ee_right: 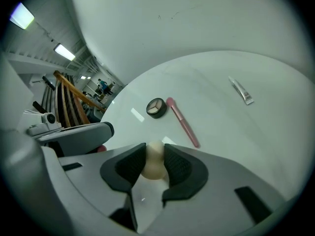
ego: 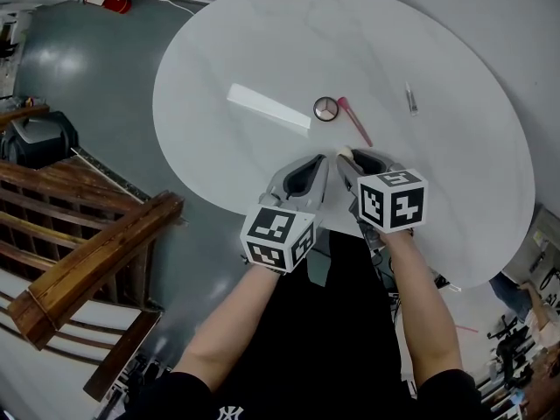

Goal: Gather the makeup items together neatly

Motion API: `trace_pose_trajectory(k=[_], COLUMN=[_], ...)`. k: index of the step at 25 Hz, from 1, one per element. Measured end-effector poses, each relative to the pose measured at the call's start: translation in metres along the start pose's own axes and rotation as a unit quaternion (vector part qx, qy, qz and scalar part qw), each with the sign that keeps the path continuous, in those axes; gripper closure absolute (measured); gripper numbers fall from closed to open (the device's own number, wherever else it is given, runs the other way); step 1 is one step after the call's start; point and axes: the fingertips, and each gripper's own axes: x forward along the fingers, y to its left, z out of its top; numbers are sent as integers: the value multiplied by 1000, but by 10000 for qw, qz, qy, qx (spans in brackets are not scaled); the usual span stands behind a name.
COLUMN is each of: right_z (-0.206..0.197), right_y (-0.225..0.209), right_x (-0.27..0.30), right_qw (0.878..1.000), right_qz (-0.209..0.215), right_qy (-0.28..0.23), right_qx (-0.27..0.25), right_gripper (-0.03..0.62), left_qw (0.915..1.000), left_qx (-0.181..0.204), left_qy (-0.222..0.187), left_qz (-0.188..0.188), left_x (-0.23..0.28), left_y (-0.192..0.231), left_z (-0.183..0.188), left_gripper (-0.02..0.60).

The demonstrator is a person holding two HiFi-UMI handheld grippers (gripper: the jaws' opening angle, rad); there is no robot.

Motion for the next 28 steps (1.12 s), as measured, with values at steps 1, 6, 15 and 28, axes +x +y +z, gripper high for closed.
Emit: trace_pose_trajectory(k=[1,6,15,28], right_z=[0,3,0,-2], right_y=[0,-1,-25,-65], right_x=[-1,-15,-75,-160], right_qw=[10000,9983,9852,9527], right_qz=[5,-22,-427,-1083], right_qy=[-46,-565,-1574,-2794], right_qx=[7,116,522,516], right_gripper=[470,476,476,474], left_qw=[10000,9999,9958,9833], left_qx=[9,30,433,867], left_qy=[6,50,178,331], left_qz=[-9,-153,-784,-1568], left_x=[0,4,14,46], left_y=[-1,-5,-54,-141], left_z=[0,-2,3,-2], left_gripper=[572,572,572,572])
